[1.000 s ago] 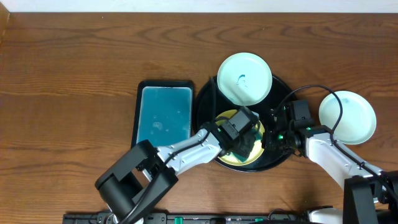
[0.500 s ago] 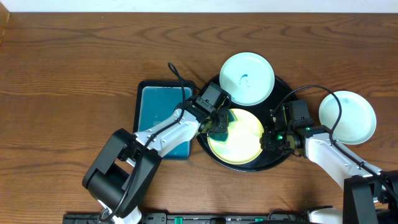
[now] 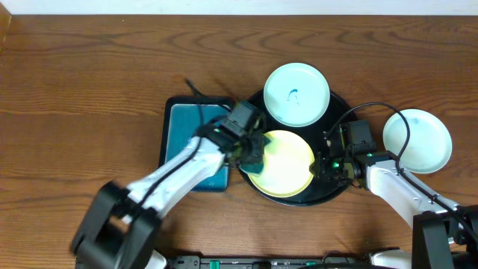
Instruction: Clean dirty plates on tray and stack at the side
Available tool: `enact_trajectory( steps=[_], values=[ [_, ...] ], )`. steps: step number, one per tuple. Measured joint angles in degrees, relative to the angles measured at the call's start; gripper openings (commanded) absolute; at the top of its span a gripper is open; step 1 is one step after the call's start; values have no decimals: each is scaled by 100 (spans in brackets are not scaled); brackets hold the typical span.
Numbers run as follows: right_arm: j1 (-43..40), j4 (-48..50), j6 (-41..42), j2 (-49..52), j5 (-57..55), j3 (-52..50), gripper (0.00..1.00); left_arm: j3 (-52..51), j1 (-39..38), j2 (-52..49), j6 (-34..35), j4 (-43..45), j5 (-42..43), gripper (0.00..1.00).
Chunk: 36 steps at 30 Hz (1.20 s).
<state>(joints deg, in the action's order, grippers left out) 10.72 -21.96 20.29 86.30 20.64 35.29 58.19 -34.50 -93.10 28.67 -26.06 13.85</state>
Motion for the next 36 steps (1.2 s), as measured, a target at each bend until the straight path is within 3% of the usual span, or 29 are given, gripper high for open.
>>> enact_trajectory(
  steps=[7,14,27,36],
  values=[
    [-4,44,-11,-2,-87,-26,6,0,1095,953,-87,-664,-81,7],
    [-4,39,2,-9,-85,-26,1,-131,1843,831,-203,-785,-321,7],
    [-4,114,2,-129,-160,-44,1,-321,1891,-26,-496,-800,-590,7],
    [-2,-557,-186,-1305,-1132,317,1,-321,1891,-92,-498,-804,-636,7]
  ],
)
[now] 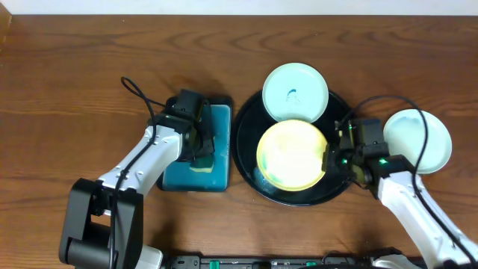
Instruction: Clean dirty plates on tray and stack at the side
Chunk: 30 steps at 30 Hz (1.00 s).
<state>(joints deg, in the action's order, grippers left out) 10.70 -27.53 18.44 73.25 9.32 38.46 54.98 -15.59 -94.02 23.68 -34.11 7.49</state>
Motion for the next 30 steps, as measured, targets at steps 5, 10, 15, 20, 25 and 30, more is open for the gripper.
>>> enact_trajectory(
  steps=[5,10,15,20,25,30],
  values=[
    [0,-221,-293,-551,-817,247,1,0,0,0,0,0,0,7],
    [-2,-463,-686,-920,-1615,398,1,0,0,0,2,2,0,8],
    [33,-549,-1049,-1071,-2293,511,1,0,0,0,0,0,0,7],
    [407,-562,-1316,-1086,-3008,533,1,0,0,0,2,0,0,7],
    [966,-551,-1491,-1086,-3845,533,1,0,0,0,0,0,0,7],
    [1617,-411,-1700,-1086,-4933,538,1,0,0,0,2,2,-2,7]
  ],
)
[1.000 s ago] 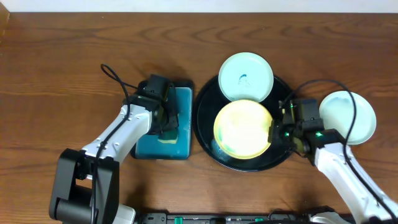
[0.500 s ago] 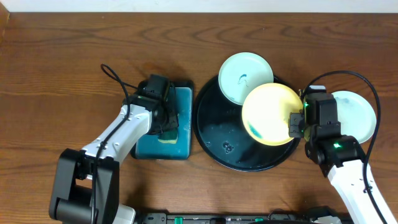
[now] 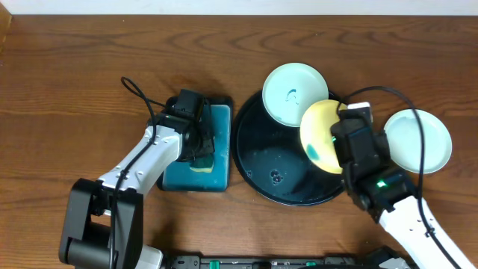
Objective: Clean dirty plates on tray and stack at the side
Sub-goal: 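Lift the yellow plate's rim with right gripper, tilting it up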
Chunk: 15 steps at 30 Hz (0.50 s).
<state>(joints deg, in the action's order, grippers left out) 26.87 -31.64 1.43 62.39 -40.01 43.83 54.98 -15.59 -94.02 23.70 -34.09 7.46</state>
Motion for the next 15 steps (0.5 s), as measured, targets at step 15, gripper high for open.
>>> enact_trajectory(
  steps=[15],
  values=[
    [1467,1169,-2476,0,-1517,15,1,0,0,0,0,-4,-13,7]
  ],
)
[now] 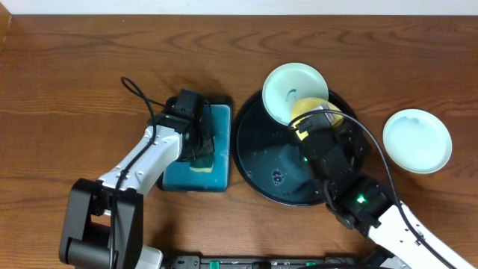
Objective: Clean dirty plates on tray and stack at the side
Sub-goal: 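Lift the yellow plate's rim with right gripper, tilting it up, then hold the yellow plate tilted over the black tray to drain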
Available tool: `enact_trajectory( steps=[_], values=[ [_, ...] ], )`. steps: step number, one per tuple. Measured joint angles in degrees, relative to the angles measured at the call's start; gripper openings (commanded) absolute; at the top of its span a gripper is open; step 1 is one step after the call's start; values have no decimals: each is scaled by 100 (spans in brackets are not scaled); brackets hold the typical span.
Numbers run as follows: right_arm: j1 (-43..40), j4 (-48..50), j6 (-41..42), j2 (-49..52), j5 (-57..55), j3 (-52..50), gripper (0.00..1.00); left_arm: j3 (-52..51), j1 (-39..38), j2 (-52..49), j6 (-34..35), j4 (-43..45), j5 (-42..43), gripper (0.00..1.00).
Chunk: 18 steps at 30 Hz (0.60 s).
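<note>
A round black tray (254,149) holds a pale green plate (287,86) with a small smear at its back. My right arm is raised high over the tray. Its gripper (321,121) is shut on the yellow plate (315,109), of which only an edge shows behind the wrist. On the left, my left gripper (200,152) rests in the blue sponge tray (220,142), shut on the green-and-yellow sponge (197,167). A clean pale plate (417,140) lies on the table to the right of the black tray.
Drops of water shine on the black tray's bare floor. Cables loop from both arms, one over the table left of the blue tray. The wooden table (75,90) stretches to the left and back.
My right arm has risen and shifted left over the black tray, and it now hides most of the lifted yellow plate. The left arm and sponge have not moved.
First my left gripper pressed the sponge on the yellow plate in the black tray, with the right gripper at the plate's right rim. Then the sponge was in the blue tray. After that the right gripper held the plate tilted above the tray's right side, and now higher.
</note>
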<state>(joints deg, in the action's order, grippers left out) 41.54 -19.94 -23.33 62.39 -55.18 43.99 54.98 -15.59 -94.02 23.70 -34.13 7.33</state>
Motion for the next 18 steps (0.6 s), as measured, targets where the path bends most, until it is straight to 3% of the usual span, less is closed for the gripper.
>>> enact_trajectory(
  steps=[10,18],
  values=[
    [549,1493,-1764,0,-1139,17,1,0,2,0,-2,4,-2,7],
    [844,1853,-2426,0,-1617,20,1,0,2,0,-2,4,-2,8]
  ],
)
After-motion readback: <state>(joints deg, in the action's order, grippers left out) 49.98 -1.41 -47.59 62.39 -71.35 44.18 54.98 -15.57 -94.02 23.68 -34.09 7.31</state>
